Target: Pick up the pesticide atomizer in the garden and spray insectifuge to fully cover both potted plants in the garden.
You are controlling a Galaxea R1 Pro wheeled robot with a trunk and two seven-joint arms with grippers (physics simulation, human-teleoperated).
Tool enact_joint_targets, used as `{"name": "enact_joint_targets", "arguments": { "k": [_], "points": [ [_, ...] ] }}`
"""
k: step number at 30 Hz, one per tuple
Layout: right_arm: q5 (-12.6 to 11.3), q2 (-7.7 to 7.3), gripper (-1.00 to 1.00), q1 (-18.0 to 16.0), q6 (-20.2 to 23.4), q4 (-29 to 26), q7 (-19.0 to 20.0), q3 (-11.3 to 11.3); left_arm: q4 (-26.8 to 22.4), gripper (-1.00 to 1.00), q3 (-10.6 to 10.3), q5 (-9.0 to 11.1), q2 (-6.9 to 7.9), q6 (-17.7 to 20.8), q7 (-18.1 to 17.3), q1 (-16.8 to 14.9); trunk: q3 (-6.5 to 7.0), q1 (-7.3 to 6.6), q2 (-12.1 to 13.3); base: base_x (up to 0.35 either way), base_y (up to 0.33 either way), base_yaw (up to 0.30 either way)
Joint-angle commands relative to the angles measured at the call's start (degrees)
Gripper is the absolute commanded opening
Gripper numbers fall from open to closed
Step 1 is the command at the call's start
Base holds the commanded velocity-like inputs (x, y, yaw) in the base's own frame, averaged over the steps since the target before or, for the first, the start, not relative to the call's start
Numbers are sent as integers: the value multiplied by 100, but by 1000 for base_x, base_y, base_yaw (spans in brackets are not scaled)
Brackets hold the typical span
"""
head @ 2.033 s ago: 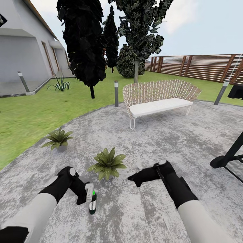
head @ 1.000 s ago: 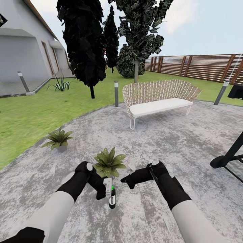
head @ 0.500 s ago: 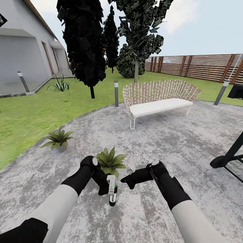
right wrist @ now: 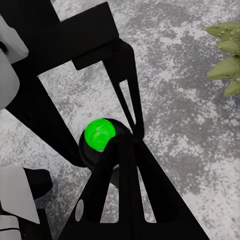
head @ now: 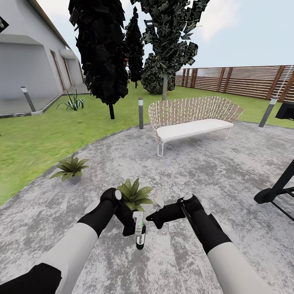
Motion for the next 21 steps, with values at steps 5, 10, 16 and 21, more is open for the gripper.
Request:
{"name": "enact_joint_targets", "arguments": {
  "k": [5,10,16,21],
  "points": [
    [38,3,-100,-3,40,-8,33,-5,-8,-100,-3,-15,-7,63,-27,-13,-5,-1,-2,0,0,0],
    [36,3,-100,-3,42,-9,33,-5,-8,-100,-3,-14,-53,63,-21,-14,-5,-1,-2,0,0,0],
    [38,3,-100,-3,42,-8,33,-5,-8,-100,-3,-14,-116,63,-20,-14,-5,-1,-2,0,0,0],
    [36,3,-100,-3,39,-8,33,1,-8,-100,-3,-14,-121,63,-20,-33,-5,-1,-2,0,0,0]
  ]
}}
